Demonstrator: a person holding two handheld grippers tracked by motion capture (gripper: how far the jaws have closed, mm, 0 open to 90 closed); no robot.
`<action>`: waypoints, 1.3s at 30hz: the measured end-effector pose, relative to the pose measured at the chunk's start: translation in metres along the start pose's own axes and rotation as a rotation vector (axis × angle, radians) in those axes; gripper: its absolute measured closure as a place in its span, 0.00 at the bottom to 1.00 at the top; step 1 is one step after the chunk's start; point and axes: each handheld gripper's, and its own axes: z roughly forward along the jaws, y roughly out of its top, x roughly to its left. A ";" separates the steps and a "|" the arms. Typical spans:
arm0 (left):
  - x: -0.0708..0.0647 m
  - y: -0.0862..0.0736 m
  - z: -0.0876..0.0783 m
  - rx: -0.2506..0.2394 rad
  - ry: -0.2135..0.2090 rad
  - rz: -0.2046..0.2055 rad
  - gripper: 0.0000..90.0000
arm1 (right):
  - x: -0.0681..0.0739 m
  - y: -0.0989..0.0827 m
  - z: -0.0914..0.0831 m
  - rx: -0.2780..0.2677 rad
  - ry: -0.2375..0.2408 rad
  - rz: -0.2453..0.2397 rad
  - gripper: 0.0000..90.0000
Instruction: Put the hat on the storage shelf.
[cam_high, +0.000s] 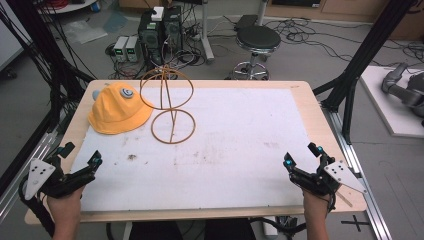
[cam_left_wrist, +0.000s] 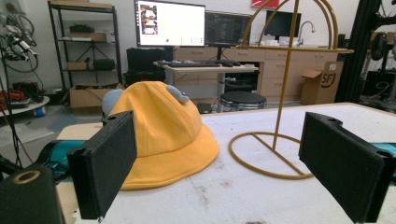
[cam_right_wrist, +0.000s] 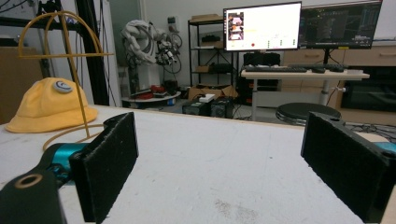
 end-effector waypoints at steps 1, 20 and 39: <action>0.000 0.000 0.000 0.000 0.001 0.001 0.13 | 0.000 0.000 0.000 0.000 0.000 0.000 0.12; -0.001 0.015 0.013 -0.007 0.026 -0.034 0.13 | -0.002 0.001 -0.003 0.003 -0.002 0.013 0.12; -0.001 0.025 0.079 0.016 0.118 -0.029 0.13 | -0.006 0.000 -0.003 0.007 -0.022 0.006 0.12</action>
